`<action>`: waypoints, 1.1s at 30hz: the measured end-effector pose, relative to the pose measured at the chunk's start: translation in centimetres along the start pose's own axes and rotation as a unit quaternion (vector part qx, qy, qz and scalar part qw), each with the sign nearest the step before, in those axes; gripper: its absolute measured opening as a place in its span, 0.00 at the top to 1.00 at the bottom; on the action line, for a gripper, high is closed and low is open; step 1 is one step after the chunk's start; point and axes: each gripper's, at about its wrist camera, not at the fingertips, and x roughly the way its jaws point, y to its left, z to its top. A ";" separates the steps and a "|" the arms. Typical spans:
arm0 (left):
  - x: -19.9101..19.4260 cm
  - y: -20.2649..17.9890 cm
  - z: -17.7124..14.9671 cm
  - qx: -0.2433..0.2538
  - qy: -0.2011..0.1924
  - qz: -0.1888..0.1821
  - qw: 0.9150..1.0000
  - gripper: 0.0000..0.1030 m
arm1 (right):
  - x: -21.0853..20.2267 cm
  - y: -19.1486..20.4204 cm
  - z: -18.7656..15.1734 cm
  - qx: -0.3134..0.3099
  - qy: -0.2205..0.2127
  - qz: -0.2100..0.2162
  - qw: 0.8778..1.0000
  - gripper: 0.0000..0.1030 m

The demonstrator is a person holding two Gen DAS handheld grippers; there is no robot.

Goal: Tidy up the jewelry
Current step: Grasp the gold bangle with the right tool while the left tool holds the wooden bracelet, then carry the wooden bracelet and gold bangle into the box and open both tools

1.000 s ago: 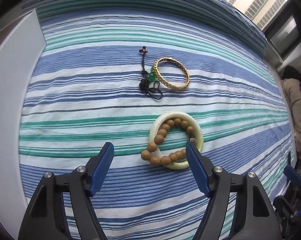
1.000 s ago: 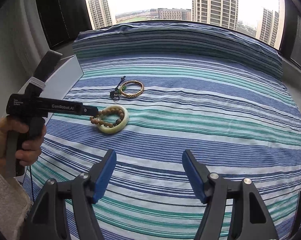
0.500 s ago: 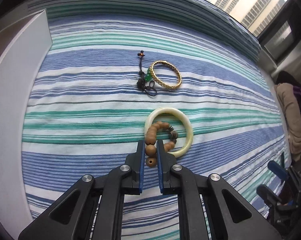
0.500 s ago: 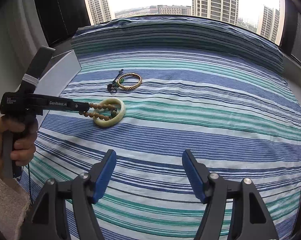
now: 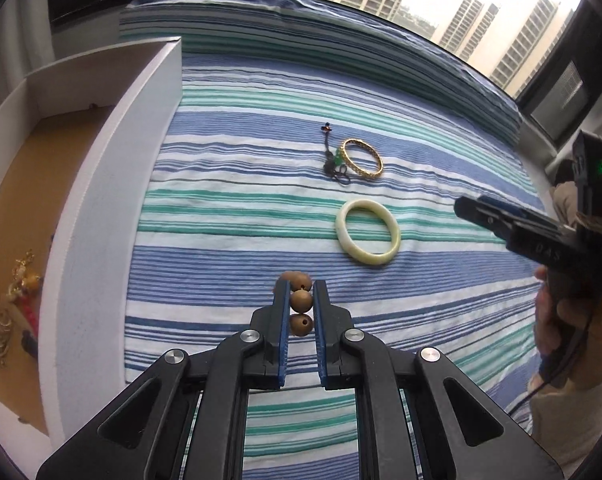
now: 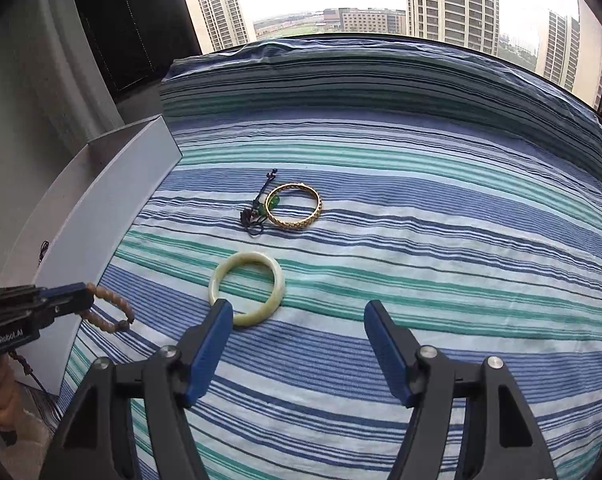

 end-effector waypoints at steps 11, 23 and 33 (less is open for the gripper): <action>-0.8 1.4 -1.1 -0.013 -0.004 0.000 1.000 0.91 | 13.3 3.2 8.8 -0.040 0.108 0.037 0.993 0.58; -0.6 1.3 -0.8 -0.016 -0.009 -0.003 1.000 0.91 | 16.9 4.7 8.2 -0.074 0.138 0.013 0.987 0.95; -2.3 0.2 -1.8 -0.009 -0.018 -0.013 1.000 0.91 | 9.3 2.3 5.6 -0.036 0.091 0.059 0.993 0.95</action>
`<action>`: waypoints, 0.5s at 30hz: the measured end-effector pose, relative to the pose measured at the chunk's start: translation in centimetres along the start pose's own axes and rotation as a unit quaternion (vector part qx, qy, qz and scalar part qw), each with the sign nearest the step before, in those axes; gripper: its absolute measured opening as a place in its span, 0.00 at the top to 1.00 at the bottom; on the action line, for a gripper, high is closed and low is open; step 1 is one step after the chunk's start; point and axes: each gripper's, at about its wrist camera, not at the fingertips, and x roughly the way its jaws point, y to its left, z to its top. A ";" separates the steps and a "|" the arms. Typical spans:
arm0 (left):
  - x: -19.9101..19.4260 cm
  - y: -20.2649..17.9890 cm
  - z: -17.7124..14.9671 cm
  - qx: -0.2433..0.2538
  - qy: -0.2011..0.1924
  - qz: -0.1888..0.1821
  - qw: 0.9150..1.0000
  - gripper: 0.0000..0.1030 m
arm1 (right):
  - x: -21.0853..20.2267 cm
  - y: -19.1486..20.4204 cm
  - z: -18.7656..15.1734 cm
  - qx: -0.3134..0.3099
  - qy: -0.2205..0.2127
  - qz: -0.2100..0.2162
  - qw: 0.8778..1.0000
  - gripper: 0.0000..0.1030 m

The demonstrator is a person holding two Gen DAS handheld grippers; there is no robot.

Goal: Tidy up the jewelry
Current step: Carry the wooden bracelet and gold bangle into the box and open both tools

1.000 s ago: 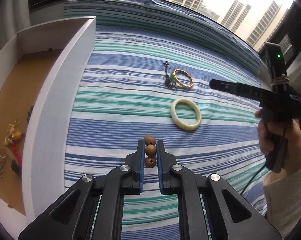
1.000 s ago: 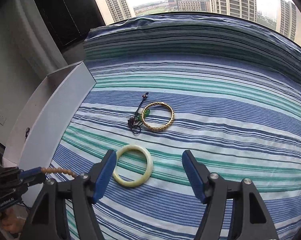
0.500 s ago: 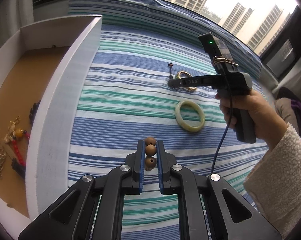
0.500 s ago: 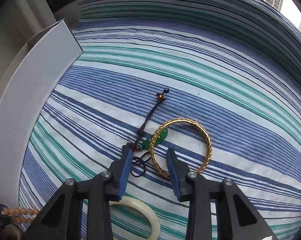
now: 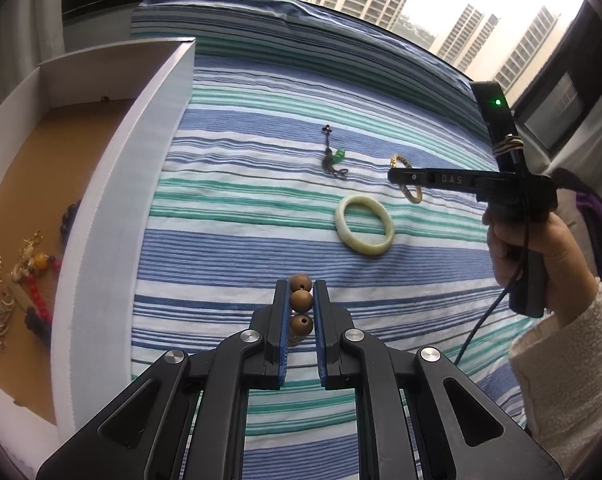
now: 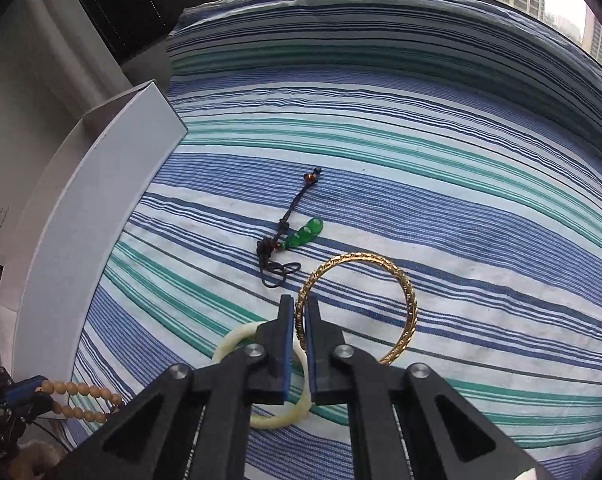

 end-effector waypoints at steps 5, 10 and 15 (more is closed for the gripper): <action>-2.0 -0.6 -0.5 -0.008 -0.006 -0.025 1.000 0.91 | -3.0 1.6 -3.1 -0.026 0.001 0.031 0.999 0.95; -6.0 -0.6 -0.1 -0.015 -0.022 -0.053 0.998 0.91 | -6.1 5.2 -4.0 -0.058 -0.014 0.059 0.996 0.95; -11.9 1.1 1.9 -0.006 -0.050 -0.044 0.998 0.91 | -10.0 11.3 -3.1 -0.108 -0.050 0.078 0.990 0.95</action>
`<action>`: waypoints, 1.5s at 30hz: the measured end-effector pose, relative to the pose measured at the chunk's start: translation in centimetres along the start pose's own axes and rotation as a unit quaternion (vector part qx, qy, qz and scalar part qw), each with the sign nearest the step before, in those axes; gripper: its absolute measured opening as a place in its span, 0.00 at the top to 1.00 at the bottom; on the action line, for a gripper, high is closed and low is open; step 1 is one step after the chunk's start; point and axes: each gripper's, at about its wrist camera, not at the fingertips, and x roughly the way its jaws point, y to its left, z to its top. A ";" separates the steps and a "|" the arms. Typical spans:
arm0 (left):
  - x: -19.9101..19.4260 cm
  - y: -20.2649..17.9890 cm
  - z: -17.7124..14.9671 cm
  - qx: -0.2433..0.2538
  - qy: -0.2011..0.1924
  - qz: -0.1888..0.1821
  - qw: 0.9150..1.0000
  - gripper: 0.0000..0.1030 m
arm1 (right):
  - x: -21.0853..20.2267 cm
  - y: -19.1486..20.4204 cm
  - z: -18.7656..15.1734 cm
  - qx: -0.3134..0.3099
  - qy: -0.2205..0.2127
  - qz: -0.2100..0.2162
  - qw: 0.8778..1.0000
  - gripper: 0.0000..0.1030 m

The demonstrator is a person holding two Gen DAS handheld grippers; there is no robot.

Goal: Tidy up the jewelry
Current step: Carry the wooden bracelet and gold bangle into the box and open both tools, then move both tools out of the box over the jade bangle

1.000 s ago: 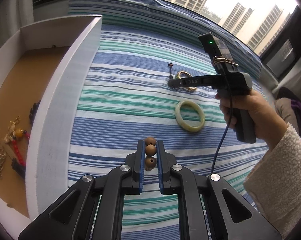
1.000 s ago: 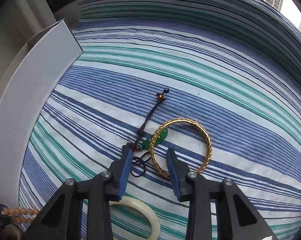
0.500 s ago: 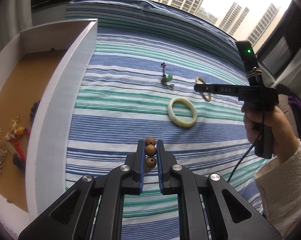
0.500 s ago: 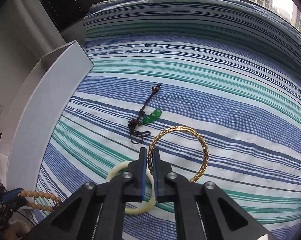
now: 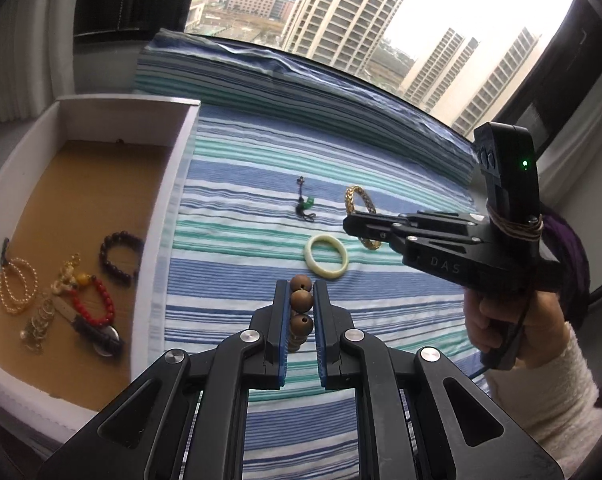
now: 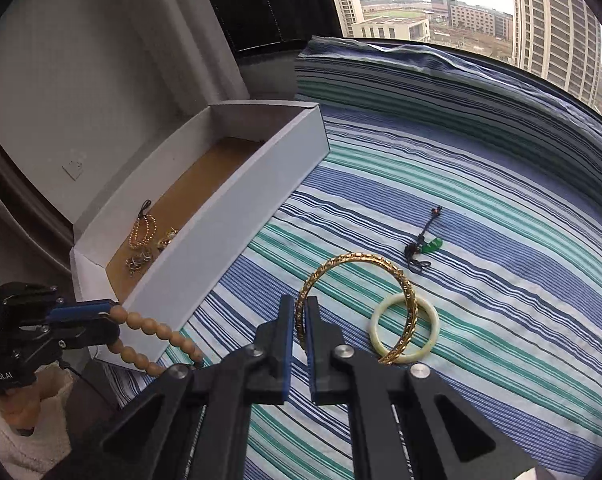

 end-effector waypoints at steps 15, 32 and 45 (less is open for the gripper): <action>-2.7 17.4 9.9 -0.053 -0.051 0.165 0.984 0.91 | 8.3 17.6 13.5 -0.151 -0.024 0.003 0.988 0.95; 9.9 29.8 8.6 -0.149 0.045 0.232 0.960 0.91 | 26.5 17.8 16.5 -0.102 0.091 -0.071 0.988 0.91; 7.2 26.7 7.8 -0.113 0.003 0.276 0.955 0.14 | 21.8 15.6 16.9 -0.053 0.022 -0.033 0.998 0.60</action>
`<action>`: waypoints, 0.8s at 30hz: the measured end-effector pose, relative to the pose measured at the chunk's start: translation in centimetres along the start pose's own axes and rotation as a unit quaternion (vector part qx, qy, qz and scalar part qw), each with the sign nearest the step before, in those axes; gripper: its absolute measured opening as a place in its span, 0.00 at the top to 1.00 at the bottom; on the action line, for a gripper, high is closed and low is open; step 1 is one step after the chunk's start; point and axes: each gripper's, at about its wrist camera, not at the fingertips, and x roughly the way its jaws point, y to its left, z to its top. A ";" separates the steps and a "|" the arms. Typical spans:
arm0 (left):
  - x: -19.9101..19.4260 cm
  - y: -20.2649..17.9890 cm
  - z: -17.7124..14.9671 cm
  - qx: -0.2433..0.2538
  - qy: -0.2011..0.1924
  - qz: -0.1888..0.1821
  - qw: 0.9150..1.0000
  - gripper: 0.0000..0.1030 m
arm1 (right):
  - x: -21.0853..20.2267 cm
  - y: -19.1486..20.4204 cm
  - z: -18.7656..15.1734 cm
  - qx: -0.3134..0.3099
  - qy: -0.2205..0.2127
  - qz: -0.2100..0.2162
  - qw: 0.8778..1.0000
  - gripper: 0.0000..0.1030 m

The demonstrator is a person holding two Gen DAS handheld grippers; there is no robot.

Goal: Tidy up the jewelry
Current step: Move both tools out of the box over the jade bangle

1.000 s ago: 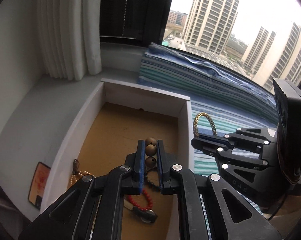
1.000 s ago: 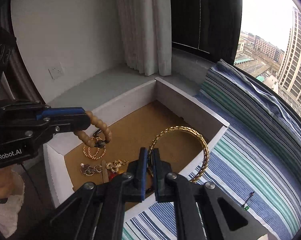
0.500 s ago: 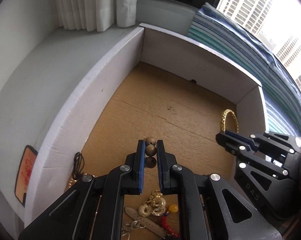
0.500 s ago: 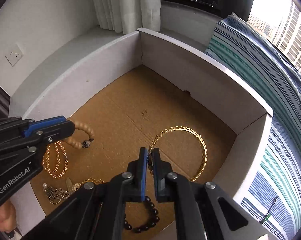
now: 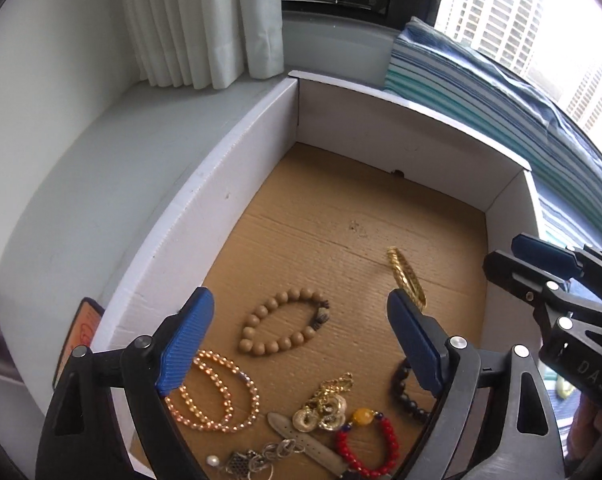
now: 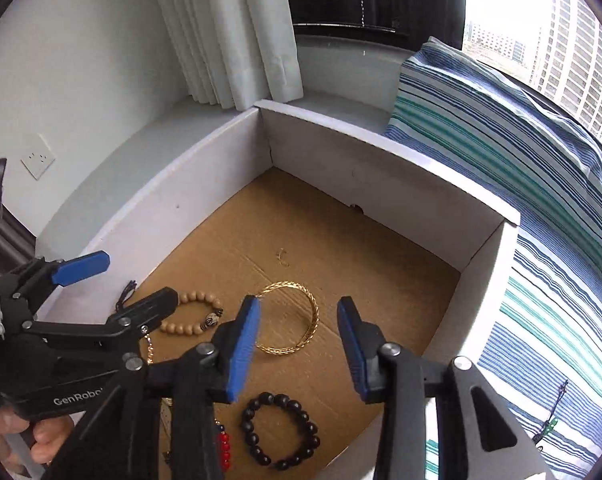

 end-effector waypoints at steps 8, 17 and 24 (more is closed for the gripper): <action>-7.7 -4.7 -4.6 0.031 -0.053 -0.035 0.997 0.08 | -7.7 -4.7 -4.5 0.031 -0.037 0.013 0.999 0.60; -15.7 -14.6 -12.5 0.099 -0.090 -0.116 0.984 0.02 | -18.8 -13.0 -13.2 0.056 -0.060 -0.059 0.995 0.50; -16.1 -20.9 -19.8 0.112 -0.066 -0.157 0.979 0.01 | -22.6 -16.8 -21.9 0.068 -0.045 -0.134 0.988 0.49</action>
